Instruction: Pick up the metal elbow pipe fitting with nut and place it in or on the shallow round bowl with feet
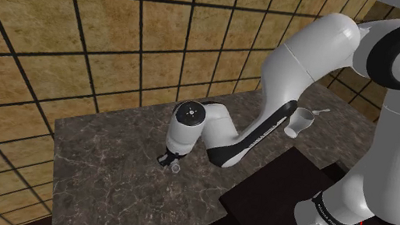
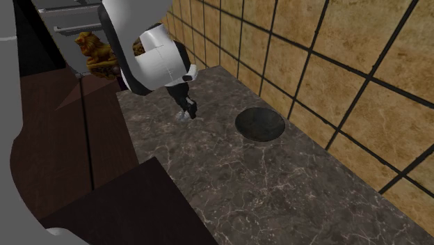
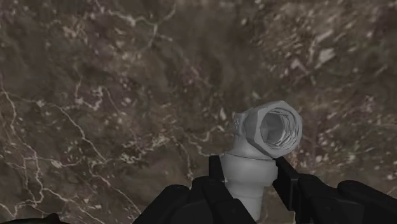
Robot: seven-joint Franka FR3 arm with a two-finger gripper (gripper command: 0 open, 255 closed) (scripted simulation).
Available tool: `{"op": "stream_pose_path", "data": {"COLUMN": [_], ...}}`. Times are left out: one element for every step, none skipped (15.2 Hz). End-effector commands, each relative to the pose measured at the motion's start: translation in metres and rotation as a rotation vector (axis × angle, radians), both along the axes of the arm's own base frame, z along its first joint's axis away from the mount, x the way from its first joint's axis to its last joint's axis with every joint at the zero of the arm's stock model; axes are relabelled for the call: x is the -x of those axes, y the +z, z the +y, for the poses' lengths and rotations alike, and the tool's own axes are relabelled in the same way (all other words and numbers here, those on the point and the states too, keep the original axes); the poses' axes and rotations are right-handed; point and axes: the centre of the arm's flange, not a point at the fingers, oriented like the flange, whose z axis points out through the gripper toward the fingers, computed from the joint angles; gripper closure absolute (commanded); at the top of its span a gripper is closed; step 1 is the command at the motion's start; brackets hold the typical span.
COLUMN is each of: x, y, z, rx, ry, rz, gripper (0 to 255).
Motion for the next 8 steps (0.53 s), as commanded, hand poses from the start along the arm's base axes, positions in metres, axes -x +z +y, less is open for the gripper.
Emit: {"op": "stream_pose_path", "data": {"x": [0.000,0.000,0.000,0.000,0.000,0.000,0.000,0.000], "y": [0.012,0.017,0.022,0.027,0.033,0.038,0.043,0.048], "z": [0.001,0.001,0.001,0.001,0.001,0.001,0.001,0.001], "rx": [0.000,0.000,0.000,0.000,0.000,0.000,0.000,0.000], "ry": [0.000,0.000,0.000,0.000,0.000,0.000,0.000,0.000], "rz": [0.000,0.000,0.000,0.000,0.000,0.000,0.000,0.000], "gripper": [255,255,255,255,255,255,255,255]}}
